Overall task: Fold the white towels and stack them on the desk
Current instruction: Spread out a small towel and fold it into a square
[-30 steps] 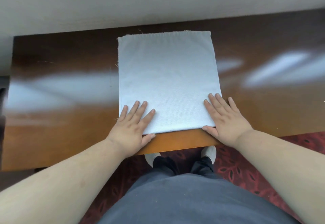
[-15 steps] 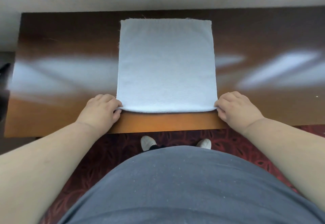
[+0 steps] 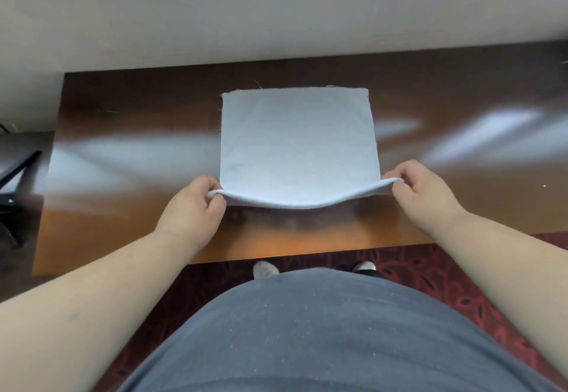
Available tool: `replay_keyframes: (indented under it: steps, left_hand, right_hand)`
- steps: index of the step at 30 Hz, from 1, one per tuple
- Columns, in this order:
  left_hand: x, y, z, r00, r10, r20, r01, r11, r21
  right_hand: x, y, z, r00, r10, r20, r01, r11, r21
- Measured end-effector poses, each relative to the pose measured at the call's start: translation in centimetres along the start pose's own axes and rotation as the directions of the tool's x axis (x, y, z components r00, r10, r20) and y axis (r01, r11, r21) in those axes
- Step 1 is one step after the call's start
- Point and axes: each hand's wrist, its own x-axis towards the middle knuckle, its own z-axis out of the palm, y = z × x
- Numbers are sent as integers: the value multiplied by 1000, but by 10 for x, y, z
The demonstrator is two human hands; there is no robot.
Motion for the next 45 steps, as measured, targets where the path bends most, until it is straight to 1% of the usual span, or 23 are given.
replay_keyframes:
  steps: [3,5,7,9,10,12,16,19,22,25,28,30,32,34,35,36,38,39,40,42,43,44,45]
  left_hand:
    - [22,20,-9,995,-81,-62,67,976,-208]
    - [40,33,-12,983,-152,-107,112,944,-311]
    - [61,43,-13,961,-225,-163,149,913,-380]
    - [86,51,-13,938,-283,-199,152,854,-498]
    - [99,55,-13,929,-303,-214,142,823,-550]
    - [124,64,-13,907,-339,-249,137,797,-588]
    - [164,80,-11,877,-382,-291,142,785,-603]
    - [190,81,-3,875,-401,-271,177,787,-591]
    - [211,76,3,865,-438,-244,249,798,-549]
    - [221,67,7,865,-460,-201,303,797,-522]
    - [222,61,5,875,-463,-141,321,773,-547]
    - [215,59,0,900,-421,-111,298,782,-547]
    - [200,57,0,935,-339,-109,230,809,-541]
    - [177,54,5,954,-226,-199,123,895,-428]
    - [165,55,9,958,-150,-244,64,942,-329]
    - [153,57,13,961,-71,-266,8,973,-229]
    - [133,63,22,971,47,-235,-59,997,-44]
    - [126,66,25,976,102,-191,-89,993,73]
    - [120,67,29,977,170,-126,-142,969,204]
    - [109,63,37,946,320,44,-310,862,401]
    - [105,57,41,927,353,130,-372,810,455]
    - [102,50,43,920,340,197,-393,780,488]
    - [100,41,44,926,296,235,-377,775,507]
  right_hand:
    - [20,-25,-5,974,148,-172,-112,973,203]
    - [39,-38,-7,946,203,-252,-120,944,309]
    - [59,-50,-9,923,180,-339,-58,939,340]
    - [80,-59,-10,918,139,-371,-17,949,314]
    - [91,-63,-12,925,128,-359,-21,958,287]
    - [115,-66,-13,945,115,-305,-38,968,248]
    - [161,-65,-14,974,161,-158,-111,952,286]
    - [184,-60,-9,994,79,-71,-69,989,133]
    - [199,-51,-1,997,77,-1,-76,992,100]
    - [211,-41,3,992,129,11,-129,978,165]
    - [213,-37,3,990,141,-7,-137,969,208]
    - [206,-39,1,989,143,-37,-131,967,219]
    - [192,-41,3,985,134,-108,-116,980,160]
    - [172,-41,10,981,52,-185,-49,999,20]
    - [162,-44,15,983,-16,-182,5,998,-57]
    - [152,-48,21,985,-96,-146,76,988,-133]
    - [137,-55,33,970,-244,7,235,925,-297]
    - [132,-55,39,954,-284,101,300,872,-387]
    - [127,-53,44,940,-285,185,340,816,-467]
    - [122,-46,51,936,-212,280,340,750,-567]
    - [121,-41,54,939,-180,292,326,735,-594]
    - [120,-36,55,941,-165,296,320,719,-617]
    - [121,-32,57,940,-162,299,323,700,-637]
